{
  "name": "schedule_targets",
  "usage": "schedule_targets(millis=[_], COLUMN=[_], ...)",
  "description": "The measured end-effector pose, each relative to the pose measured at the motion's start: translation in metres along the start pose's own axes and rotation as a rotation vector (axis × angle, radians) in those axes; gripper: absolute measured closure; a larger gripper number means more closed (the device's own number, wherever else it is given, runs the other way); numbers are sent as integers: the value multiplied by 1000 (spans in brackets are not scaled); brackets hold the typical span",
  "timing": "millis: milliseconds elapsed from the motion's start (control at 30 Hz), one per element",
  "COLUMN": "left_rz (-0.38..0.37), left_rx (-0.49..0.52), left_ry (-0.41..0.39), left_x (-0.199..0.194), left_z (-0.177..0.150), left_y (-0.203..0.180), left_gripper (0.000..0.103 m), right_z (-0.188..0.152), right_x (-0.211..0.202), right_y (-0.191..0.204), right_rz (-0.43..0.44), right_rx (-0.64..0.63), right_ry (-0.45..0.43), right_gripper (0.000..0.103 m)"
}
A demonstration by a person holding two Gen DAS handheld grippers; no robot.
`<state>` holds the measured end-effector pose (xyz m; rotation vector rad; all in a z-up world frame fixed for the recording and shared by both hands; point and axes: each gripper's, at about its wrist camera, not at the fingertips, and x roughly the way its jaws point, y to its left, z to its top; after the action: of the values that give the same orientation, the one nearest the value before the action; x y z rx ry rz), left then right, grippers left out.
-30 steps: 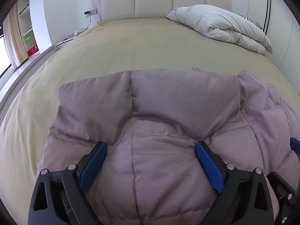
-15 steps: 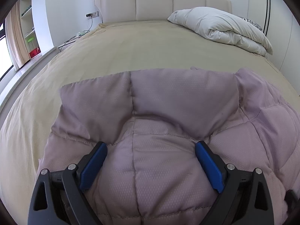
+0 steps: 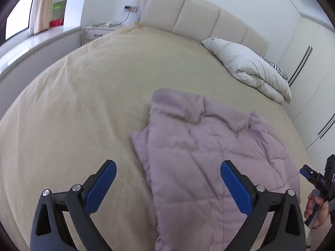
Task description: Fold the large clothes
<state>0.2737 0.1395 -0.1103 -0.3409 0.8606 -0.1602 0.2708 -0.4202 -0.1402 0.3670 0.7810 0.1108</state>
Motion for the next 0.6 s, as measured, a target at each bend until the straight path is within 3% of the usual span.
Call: schedule_targets(millis=[133,233,433,600], left_rz=[-184,-254,-318,-356], left_rx=[-203,-278,-291,-302], left_ry=[117,163,231,292], left_x=[18,41,74,92], left_z=[-20,-29,-17,-8], left_y=[50,63,59,57], left_gripper=[1,2,2,2], right_z=[-2,-13,-18,1], right_x=[15,39,59,86], right_y=[-64,-93,-100,-95], right_rz=[150,240,333,404], right_rx=[215,321,323,270], right_ry=[98,184,222,303], right_gripper=[6,6,6,7])
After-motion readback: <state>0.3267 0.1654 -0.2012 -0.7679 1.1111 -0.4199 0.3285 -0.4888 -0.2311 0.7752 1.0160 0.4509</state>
